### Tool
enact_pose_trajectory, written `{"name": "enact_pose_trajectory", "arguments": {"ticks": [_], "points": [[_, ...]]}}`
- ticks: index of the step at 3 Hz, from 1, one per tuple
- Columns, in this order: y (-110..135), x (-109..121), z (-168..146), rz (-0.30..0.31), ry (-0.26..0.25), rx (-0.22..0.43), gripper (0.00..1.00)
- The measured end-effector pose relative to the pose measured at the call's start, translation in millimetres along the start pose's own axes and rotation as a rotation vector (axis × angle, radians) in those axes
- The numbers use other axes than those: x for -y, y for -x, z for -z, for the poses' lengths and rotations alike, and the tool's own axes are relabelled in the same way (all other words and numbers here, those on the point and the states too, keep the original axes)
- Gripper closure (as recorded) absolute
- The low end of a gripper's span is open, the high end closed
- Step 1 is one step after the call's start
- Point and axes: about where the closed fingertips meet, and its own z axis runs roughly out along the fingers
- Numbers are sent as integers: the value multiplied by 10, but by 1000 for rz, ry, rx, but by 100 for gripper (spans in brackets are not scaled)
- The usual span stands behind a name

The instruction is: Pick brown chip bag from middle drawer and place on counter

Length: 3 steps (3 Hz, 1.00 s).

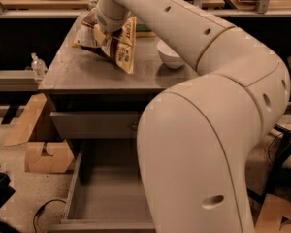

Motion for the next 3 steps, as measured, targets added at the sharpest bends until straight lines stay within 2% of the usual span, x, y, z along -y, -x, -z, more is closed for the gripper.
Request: {"name": "enact_pose_trajectory", "arguments": {"ticks": [3], "points": [[-26, -46, -83, 4, 8, -11, 4]]}}
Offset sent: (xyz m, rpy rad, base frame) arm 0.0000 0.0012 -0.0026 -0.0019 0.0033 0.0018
